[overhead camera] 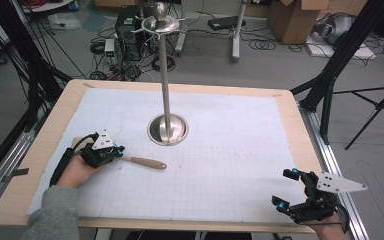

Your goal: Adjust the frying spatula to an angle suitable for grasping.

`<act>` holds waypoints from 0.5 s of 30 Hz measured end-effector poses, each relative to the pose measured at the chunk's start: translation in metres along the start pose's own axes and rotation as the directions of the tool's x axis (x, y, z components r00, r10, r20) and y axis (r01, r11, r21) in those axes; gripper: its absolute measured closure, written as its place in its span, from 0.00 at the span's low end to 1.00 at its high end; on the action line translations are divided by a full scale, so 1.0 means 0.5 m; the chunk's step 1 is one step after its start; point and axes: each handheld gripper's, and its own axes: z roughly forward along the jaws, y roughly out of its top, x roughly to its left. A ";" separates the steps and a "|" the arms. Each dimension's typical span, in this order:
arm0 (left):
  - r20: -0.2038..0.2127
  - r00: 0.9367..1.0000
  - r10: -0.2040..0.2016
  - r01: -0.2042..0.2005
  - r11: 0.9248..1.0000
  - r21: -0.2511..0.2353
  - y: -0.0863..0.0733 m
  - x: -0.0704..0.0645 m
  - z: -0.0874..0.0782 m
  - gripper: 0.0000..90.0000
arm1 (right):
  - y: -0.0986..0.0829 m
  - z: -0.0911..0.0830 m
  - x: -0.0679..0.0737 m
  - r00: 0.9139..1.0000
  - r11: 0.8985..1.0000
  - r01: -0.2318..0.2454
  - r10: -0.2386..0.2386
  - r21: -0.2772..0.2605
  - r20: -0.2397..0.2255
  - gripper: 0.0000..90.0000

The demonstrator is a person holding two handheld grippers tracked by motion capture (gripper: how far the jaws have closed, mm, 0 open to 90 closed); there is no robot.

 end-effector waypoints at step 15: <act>-0.006 1.000 -0.010 0.010 1.000 0.013 -0.035 -0.023 -0.050 1.00 | 0.025 0.069 -0.013 0.997 1.000 0.028 -0.027 0.012 -0.076 0.00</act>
